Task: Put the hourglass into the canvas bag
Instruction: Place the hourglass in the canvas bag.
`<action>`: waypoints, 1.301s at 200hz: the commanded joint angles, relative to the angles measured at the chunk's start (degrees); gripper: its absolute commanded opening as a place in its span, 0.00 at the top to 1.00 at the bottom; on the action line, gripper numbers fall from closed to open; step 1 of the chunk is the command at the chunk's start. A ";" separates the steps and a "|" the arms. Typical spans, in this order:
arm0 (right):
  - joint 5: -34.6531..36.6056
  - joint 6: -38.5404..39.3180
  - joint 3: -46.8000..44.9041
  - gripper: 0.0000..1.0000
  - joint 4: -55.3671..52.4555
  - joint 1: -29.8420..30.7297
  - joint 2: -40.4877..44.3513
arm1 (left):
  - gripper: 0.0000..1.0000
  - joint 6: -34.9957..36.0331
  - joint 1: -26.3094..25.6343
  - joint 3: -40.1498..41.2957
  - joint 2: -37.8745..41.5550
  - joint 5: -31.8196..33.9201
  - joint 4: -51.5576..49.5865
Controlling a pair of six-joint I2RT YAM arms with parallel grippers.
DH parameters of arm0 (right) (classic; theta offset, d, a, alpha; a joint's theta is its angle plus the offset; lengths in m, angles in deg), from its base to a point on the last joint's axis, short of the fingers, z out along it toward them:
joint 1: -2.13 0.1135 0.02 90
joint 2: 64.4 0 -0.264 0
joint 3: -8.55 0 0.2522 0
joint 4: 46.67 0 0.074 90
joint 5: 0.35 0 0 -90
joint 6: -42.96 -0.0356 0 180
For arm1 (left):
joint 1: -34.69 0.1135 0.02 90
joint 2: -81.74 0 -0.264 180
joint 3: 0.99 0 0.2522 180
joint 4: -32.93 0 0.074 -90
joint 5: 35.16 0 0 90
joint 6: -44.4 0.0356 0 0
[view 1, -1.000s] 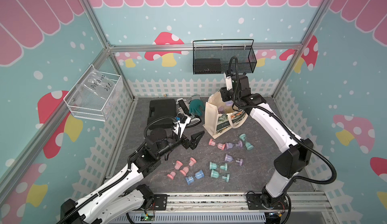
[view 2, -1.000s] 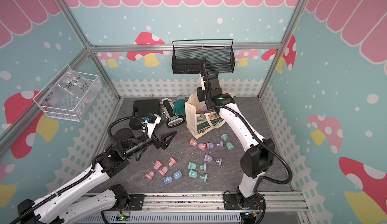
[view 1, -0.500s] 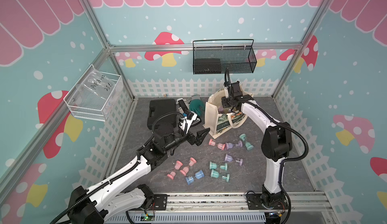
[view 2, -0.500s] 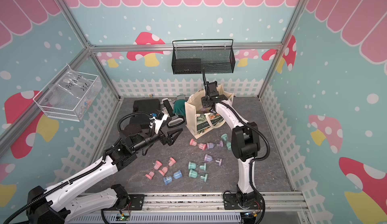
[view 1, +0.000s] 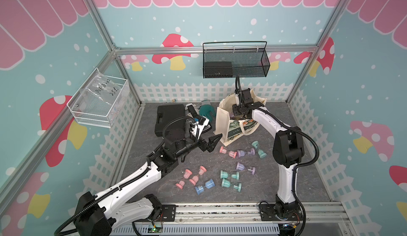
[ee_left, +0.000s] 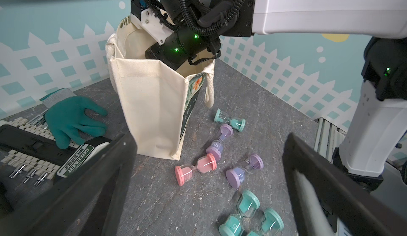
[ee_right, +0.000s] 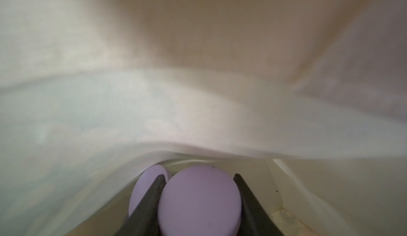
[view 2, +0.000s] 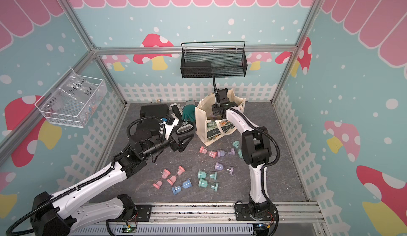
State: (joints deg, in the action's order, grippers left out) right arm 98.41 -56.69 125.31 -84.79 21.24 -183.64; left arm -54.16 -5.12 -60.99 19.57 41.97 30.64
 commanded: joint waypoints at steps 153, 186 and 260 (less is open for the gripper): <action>-6.99 0.30 2.19 0.29 -0.42 -0.39 7.65 | 0.01 -1.44 0.28 -1.99 1.52 0.04 0.59; -10.76 -0.44 2.13 0.27 -1.85 -0.30 12.39 | 0.01 -2.34 0.28 -2.34 2.73 1.26 -1.88; -17.05 -2.48 -5.53 0.22 -1.40 1.77 26.60 | 0.01 -4.71 0.34 -0.46 8.37 6.47 -9.85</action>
State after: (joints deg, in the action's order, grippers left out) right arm 83.92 -58.26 123.58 -85.97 21.68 -162.26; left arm -57.46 -5.12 -61.71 25.52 45.12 25.87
